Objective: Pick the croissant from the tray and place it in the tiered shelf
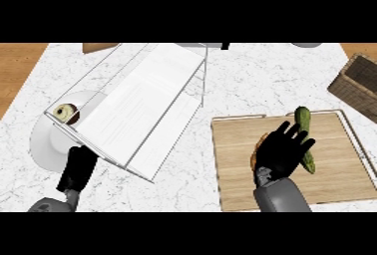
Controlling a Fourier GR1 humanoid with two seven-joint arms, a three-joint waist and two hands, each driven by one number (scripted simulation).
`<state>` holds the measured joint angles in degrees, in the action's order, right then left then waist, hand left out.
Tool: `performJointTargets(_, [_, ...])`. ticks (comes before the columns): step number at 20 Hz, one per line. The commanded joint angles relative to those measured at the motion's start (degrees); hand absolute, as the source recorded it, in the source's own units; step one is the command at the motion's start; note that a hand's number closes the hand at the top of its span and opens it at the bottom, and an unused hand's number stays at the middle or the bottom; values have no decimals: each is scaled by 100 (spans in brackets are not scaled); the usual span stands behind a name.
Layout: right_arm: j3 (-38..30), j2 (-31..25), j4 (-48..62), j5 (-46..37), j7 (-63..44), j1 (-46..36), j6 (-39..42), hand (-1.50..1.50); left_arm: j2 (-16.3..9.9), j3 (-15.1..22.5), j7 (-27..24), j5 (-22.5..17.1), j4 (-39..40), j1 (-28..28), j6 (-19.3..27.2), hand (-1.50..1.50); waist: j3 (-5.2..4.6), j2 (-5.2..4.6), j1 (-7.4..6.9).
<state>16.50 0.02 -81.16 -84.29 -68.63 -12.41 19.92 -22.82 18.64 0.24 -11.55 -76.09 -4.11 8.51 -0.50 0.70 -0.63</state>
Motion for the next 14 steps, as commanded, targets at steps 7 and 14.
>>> performJointTargets(7, [-115, -2, 1020, 119, -492, -461, 2, 150, 317, 30, 28, 244, 78, -99, 79, 0, 51, -84, 12])
performJointTargets(14, [12, -26, 699, -586, -314, 9, -256, 150, 225, -108, -5, 240, 59, 48, -60, 0, 48, -70, 80])
